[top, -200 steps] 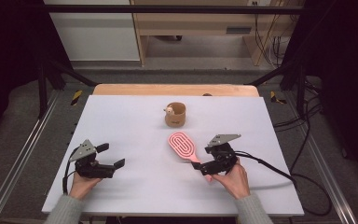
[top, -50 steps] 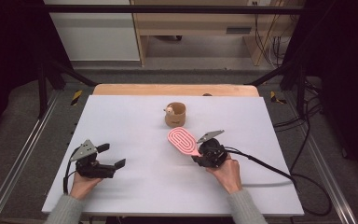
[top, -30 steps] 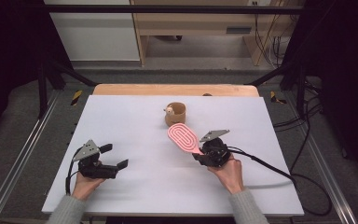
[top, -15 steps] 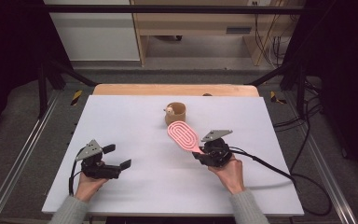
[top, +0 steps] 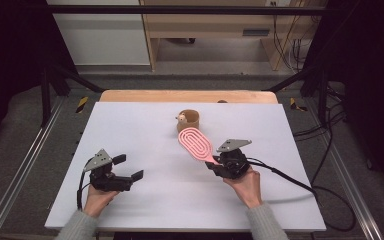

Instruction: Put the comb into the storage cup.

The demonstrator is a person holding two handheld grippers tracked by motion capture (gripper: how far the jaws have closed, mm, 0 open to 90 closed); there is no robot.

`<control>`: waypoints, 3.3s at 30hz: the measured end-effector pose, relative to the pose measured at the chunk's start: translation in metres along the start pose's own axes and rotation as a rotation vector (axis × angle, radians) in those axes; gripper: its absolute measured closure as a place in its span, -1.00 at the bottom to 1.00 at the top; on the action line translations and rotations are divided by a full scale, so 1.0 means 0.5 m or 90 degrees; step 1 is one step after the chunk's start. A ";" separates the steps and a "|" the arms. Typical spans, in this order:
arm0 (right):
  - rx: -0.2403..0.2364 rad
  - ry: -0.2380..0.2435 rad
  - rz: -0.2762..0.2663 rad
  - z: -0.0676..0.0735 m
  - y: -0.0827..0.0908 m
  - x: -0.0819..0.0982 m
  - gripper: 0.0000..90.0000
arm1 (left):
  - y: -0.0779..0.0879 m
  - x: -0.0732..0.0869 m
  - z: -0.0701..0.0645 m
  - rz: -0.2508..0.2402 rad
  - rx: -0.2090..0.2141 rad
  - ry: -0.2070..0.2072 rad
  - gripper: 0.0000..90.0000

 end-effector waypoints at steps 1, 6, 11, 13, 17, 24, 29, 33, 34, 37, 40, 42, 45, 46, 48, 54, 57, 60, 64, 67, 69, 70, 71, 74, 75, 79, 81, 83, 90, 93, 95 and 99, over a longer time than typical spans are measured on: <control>0.000 0.000 -0.002 0.000 0.000 -0.001 0.52 | -0.001 -0.001 -0.001 -0.002 0.000 0.001 -0.95; -0.006 -0.001 -0.011 0.003 0.001 -0.003 0.52 | -0.004 -0.003 -0.007 -0.006 0.004 0.009 -0.95; -0.008 0.001 -0.021 0.005 0.003 -0.006 0.53 | -0.007 -0.006 -0.016 -0.011 0.008 0.015 -0.95; -0.008 0.001 -0.026 0.005 0.004 -0.007 0.52 | -0.008 -0.008 -0.020 -0.012 0.011 0.017 -0.95; -0.010 0.003 -0.034 0.007 0.007 -0.010 0.52 | -0.012 -0.011 -0.030 -0.013 0.016 0.022 -0.95; -0.014 0.004 -0.036 0.009 0.011 -0.012 0.53 | -0.023 -0.019 -0.044 -0.016 0.027 0.035 -0.95; -0.015 0.007 -0.041 0.009 0.015 -0.014 0.53 | -0.028 -0.032 -0.054 -0.020 0.040 0.037 -0.95; -0.017 0.009 -0.045 0.010 0.018 -0.016 0.53 | -0.034 -0.039 -0.059 -0.022 0.043 0.038 -0.95; -0.017 0.008 -0.047 0.011 0.019 -0.017 0.53 | -0.036 -0.041 -0.061 -0.022 0.046 0.038 -0.95; -0.020 0.008 -0.049 0.013 0.022 -0.018 0.53 | -0.043 -0.046 -0.066 -0.023 0.052 0.042 -0.95; -0.021 0.010 -0.051 0.014 0.023 -0.018 0.53 | -0.050 -0.053 -0.072 -0.025 0.059 0.044 -0.95; -0.021 0.010 -0.052 0.015 0.023 -0.019 0.53 | -0.055 -0.057 -0.077 -0.027 0.063 0.044 -0.95; -0.022 0.011 -0.051 0.016 0.023 -0.019 0.53 | -0.064 -0.063 -0.085 -0.029 0.069 0.044 -0.95; -0.022 0.011 -0.051 0.016 0.023 -0.019 0.53 | -0.067 -0.065 -0.088 -0.030 0.071 0.043 -0.95; -0.022 0.012 -0.051 0.018 0.023 -0.019 0.53 | -0.074 -0.068 -0.093 -0.030 0.075 0.045 -0.95; -0.024 0.020 -0.051 0.024 0.022 -0.021 0.53 | -0.092 -0.077 -0.104 -0.033 0.085 0.059 -0.95; -0.024 0.021 -0.053 0.026 0.023 -0.023 0.53 | -0.100 -0.083 -0.109 -0.039 0.091 0.070 -0.95; -0.024 0.022 -0.057 0.028 0.024 -0.024 0.53 | -0.107 -0.088 -0.113 -0.042 0.095 0.077 -0.95; -0.024 0.027 -0.063 0.030 0.025 -0.027 0.53 | -0.114 -0.092 -0.116 -0.044 0.099 0.084 -0.95; -0.023 0.027 -0.065 0.032 0.025 -0.028 0.53 | -0.117 -0.095 -0.118 -0.048 0.101 0.089 -0.96; -0.024 0.028 -0.066 0.032 0.025 -0.028 0.53 | -0.120 -0.096 -0.119 -0.050 0.102 0.092 -0.96; -0.023 0.029 -0.066 0.033 0.025 -0.028 0.53 | -0.121 -0.097 -0.120 -0.051 0.102 0.094 -0.96; -0.024 0.029 -0.067 0.033 0.025 -0.029 0.53 | -0.122 -0.099 -0.121 -0.053 0.102 0.096 -0.96; -0.022 0.029 -0.068 0.033 0.026 -0.029 0.53 | -0.127 -0.102 -0.125 -0.057 0.107 0.100 -0.96; -0.023 0.028 -0.068 0.033 0.026 -0.029 0.53 | -0.129 -0.103 -0.126 -0.058 0.108 0.099 -0.96; -0.023 0.030 -0.071 0.034 0.027 -0.030 0.53 | -0.136 -0.107 -0.133 -0.064 0.110 0.099 -0.98; -0.023 0.031 -0.073 0.034 0.027 -0.031 0.53 | -0.139 -0.110 -0.135 -0.069 0.113 0.103 -0.98; -0.022 0.030 -0.074 0.034 0.028 -0.032 0.53 | -0.143 -0.112 -0.137 -0.072 0.110 0.104 -0.99; -0.023 0.031 -0.078 0.035 0.029 -0.033 0.53 | -0.157 -0.117 -0.142 -0.087 0.098 0.110 -1.00; -0.022 0.030 -0.080 0.035 0.029 -0.034 0.53 | -0.164 -0.120 -0.145 -0.091 0.097 0.115 -1.00; -0.023 0.030 -0.080 0.036 0.029 -0.034 0.53 | -0.168 -0.121 -0.148 -0.093 0.093 0.115 -1.00; -0.023 0.031 -0.083 0.037 0.030 -0.035 0.53 | -0.175 -0.125 -0.153 -0.105 0.091 0.123 -1.00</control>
Point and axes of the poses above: each handheld gripper's, and its own axes: y roughly backward along the jaws, x roughly out of its underside, z roughly to its left, the point moved 7 cm from there along -y, roughly forward along the jaws, and after that the axes turned 9 degrees about -z, right-handed, at the moved point
